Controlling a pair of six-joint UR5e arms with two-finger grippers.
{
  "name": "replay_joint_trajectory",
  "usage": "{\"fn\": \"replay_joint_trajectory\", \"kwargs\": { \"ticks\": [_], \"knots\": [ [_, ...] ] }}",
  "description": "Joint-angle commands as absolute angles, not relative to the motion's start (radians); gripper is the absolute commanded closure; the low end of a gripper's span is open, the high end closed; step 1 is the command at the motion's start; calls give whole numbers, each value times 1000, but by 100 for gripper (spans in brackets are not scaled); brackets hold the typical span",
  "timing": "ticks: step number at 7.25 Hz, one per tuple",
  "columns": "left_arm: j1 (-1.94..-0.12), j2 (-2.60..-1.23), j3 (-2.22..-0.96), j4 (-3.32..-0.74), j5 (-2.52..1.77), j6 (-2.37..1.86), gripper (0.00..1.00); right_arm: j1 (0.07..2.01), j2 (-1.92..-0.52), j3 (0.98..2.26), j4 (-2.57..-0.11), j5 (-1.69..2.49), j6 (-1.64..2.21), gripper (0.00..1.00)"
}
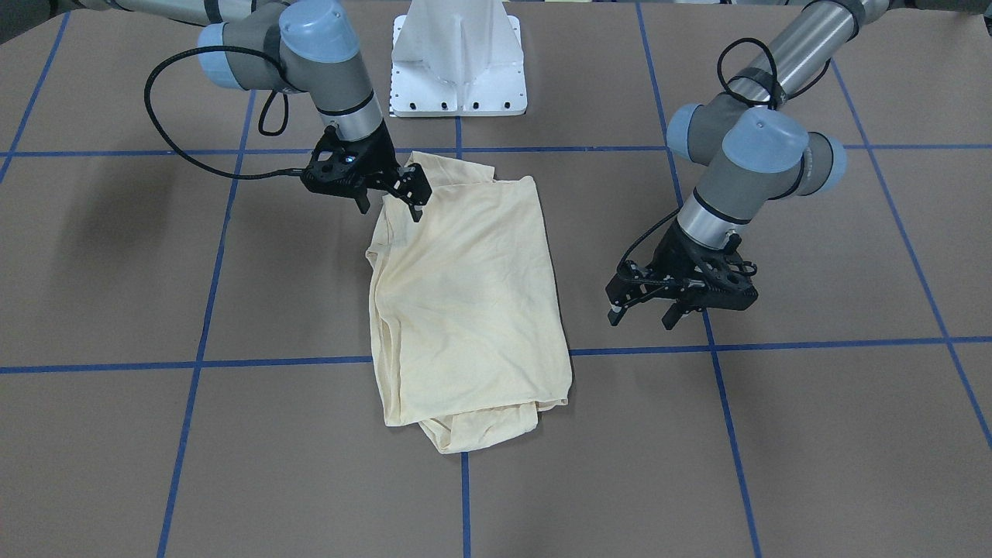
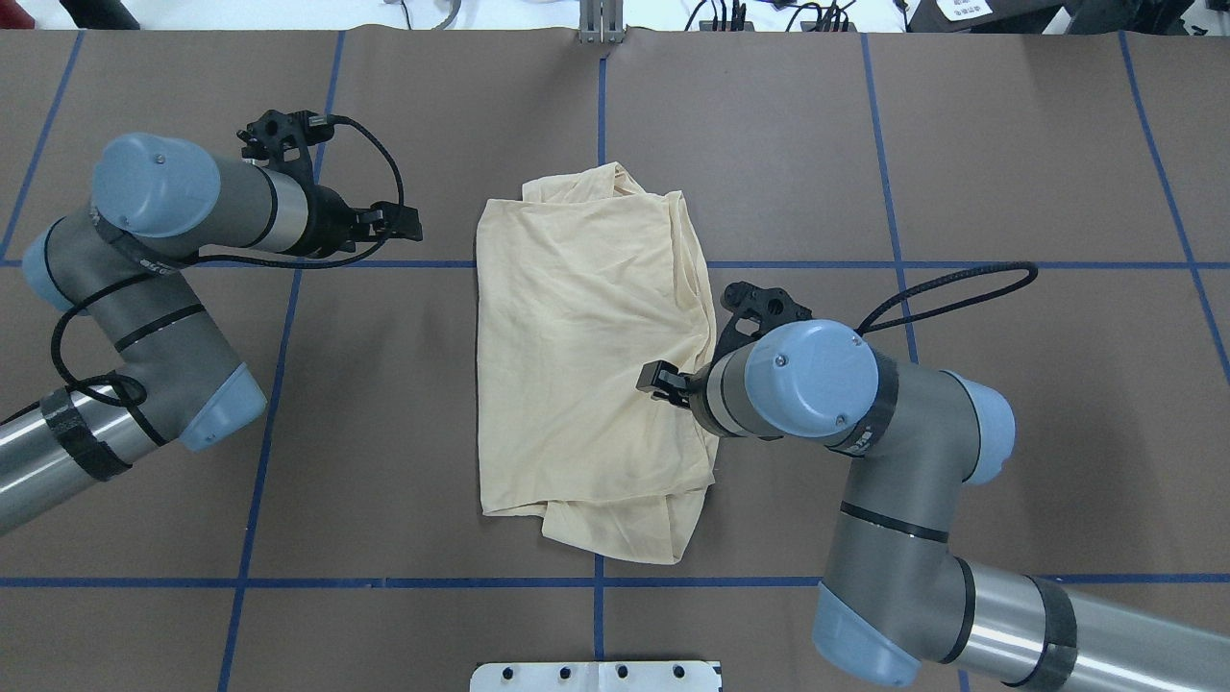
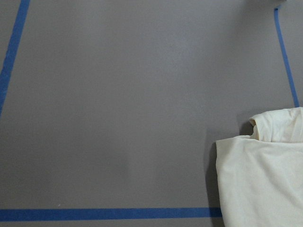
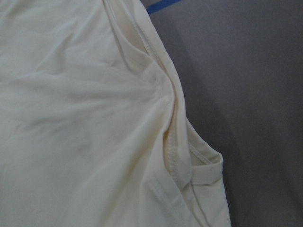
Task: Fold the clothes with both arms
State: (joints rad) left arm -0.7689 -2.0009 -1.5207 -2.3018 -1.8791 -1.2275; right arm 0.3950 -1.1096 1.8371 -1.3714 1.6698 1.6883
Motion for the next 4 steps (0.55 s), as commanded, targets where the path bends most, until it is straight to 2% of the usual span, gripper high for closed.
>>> {"fn": "replay_joint_trajectory", "kwargs": {
  "ticks": [1, 4],
  "knots": [
    [-769, -2002, -1523, -2303, -1879, -1229, 0, 353, -1132, 1835, -1371, 1628, 1738, 8],
    [-769, -2002, -1525, -2303, -1879, -1230, 0, 315, -1155, 1838, -1377, 1631, 1801, 15]
  ]
}}
